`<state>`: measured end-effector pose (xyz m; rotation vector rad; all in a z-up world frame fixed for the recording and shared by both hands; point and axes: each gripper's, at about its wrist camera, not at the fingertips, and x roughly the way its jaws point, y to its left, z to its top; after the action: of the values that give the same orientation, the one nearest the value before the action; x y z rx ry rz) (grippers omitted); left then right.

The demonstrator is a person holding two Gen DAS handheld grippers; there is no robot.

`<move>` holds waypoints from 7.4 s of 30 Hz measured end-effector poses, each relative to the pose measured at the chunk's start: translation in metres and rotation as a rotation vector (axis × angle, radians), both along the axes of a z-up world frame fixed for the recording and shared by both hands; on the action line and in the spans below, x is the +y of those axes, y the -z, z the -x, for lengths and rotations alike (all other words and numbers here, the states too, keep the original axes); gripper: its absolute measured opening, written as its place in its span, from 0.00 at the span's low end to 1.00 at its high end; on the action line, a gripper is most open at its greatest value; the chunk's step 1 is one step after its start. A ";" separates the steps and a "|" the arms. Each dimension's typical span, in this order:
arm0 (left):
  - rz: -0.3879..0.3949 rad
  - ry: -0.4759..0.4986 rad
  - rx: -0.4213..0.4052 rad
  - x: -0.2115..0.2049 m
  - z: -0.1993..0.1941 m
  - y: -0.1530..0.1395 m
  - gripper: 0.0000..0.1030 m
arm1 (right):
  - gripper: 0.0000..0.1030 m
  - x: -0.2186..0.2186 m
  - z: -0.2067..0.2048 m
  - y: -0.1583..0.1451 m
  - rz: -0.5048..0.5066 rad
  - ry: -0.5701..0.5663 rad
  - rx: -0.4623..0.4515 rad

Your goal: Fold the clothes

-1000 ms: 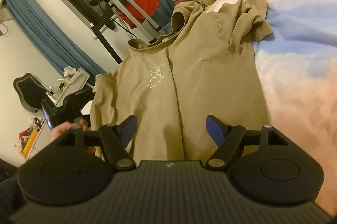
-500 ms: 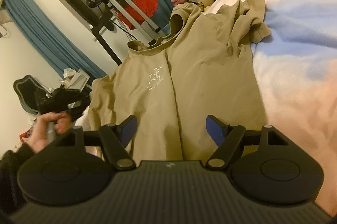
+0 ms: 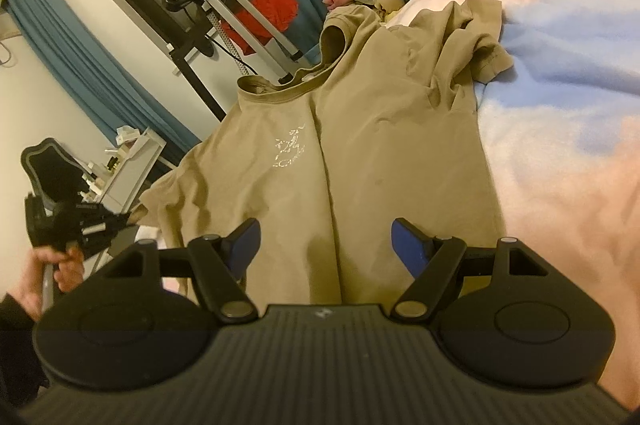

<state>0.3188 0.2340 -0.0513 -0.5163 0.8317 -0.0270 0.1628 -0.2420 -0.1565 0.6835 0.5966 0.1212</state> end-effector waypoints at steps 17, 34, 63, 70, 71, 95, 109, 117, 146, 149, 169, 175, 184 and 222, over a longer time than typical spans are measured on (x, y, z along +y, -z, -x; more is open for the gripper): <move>-0.281 0.247 -0.277 -0.025 0.081 -0.009 0.51 | 0.73 0.003 0.001 -0.001 -0.001 -0.009 0.000; -0.342 0.480 -0.347 -0.053 0.058 0.023 0.03 | 0.73 0.009 -0.004 0.005 0.034 -0.028 0.032; -0.344 0.256 -0.381 -0.145 0.247 -0.051 0.79 | 0.73 -0.014 0.008 -0.023 0.096 0.062 -0.077; -0.235 0.247 -0.281 -0.178 0.282 -0.018 0.80 | 0.73 -0.093 -0.010 0.012 -0.242 0.244 -0.077; -0.236 0.242 -0.277 -0.178 0.283 -0.016 0.80 | 0.73 -0.106 -0.014 0.022 -0.311 0.270 -0.069; -0.203 0.125 -0.281 -0.168 0.242 0.025 0.80 | 0.19 -0.137 -0.136 0.078 -0.466 0.540 -0.119; -0.263 0.160 -0.331 -0.173 0.252 0.018 0.80 | 0.13 -0.168 -0.105 0.002 -0.154 0.481 -0.246; -0.264 0.137 -0.246 -0.167 0.246 0.019 0.80 | 0.21 -0.218 -0.118 0.038 0.049 0.512 -0.080; -0.284 0.261 0.168 -0.105 0.286 0.023 0.81 | 0.77 -0.026 0.131 -0.001 0.104 0.161 0.431; -0.324 0.290 0.163 -0.113 0.290 0.023 0.79 | 0.77 -0.003 0.137 0.007 0.190 0.169 0.467; 0.003 0.459 0.147 -0.114 0.372 -0.036 0.03 | 0.07 0.010 0.161 -0.075 0.405 -0.175 0.400; -0.098 0.420 0.178 -0.122 0.383 -0.029 0.03 | 0.07 0.020 0.176 -0.083 0.532 -0.261 0.415; -0.167 0.407 0.160 -0.124 0.395 -0.040 0.19 | 0.10 0.021 0.188 -0.077 0.574 -0.260 0.436; -0.377 0.216 -0.320 -0.201 0.311 -0.051 1.00 | 0.82 -0.042 0.078 -0.057 0.205 0.352 -0.116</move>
<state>0.0078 0.0332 -0.0006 -0.0613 0.5567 -0.1446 0.0843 -0.2839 -0.0990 0.5688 0.3643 -0.2248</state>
